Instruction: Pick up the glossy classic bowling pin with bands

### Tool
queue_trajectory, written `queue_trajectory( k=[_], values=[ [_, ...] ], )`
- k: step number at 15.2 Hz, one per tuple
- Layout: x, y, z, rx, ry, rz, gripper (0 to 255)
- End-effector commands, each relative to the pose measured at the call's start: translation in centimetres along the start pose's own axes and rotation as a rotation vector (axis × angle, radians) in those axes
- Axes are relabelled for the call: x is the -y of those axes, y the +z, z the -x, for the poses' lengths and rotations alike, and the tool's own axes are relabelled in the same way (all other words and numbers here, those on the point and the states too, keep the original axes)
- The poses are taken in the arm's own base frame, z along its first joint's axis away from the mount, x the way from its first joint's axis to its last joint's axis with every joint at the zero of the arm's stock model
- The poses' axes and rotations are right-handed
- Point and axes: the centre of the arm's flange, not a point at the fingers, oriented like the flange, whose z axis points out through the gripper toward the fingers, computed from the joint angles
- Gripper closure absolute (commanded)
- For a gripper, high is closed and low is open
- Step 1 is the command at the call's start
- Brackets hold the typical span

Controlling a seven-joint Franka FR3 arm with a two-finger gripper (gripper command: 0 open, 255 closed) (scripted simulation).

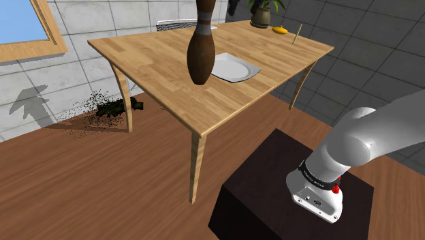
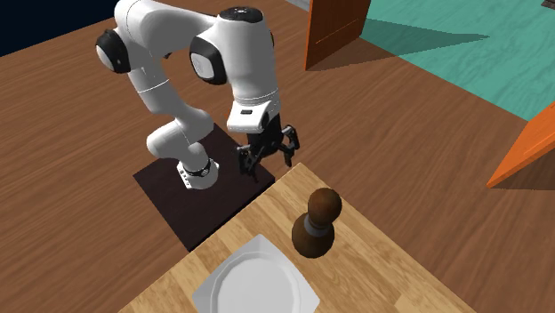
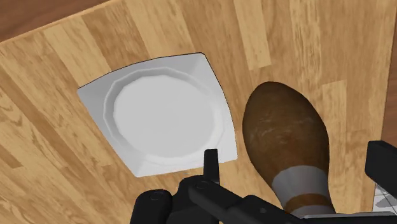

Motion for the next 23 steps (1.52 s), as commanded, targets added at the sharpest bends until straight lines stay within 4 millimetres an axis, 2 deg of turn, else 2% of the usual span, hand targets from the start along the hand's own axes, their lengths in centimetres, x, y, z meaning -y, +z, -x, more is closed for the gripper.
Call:
queue_trajectory(
  k=[1, 7, 11, 12, 19, 21, 22, 23],
  values=[
    [1.7, -0.3, -2.3, -0.019, 0.059, 0.022, 0],
    [5.4, -1.4, -9.0, -0.075, 0.224, 0.095, 0],
    [7.2, -2.2, -13.8, -0.113, 0.334, 0.143, 0],
    [7.4, -2.3, -14.3, -0.117, 0.346, 0.149, 0],
    [7.6, 1.2, -13.1, -0.117, 0.346, 0.149, 0],
    [7.6, 1.5, -13.0, -0.117, 0.346, 0.149, 0],
    [7.6, 1.6, -13.0, -0.117, 0.346, 0.149, 255],
    [7.6, 1.6, -12.9, -0.117, 0.346, 0.149, 255]
  ],
)
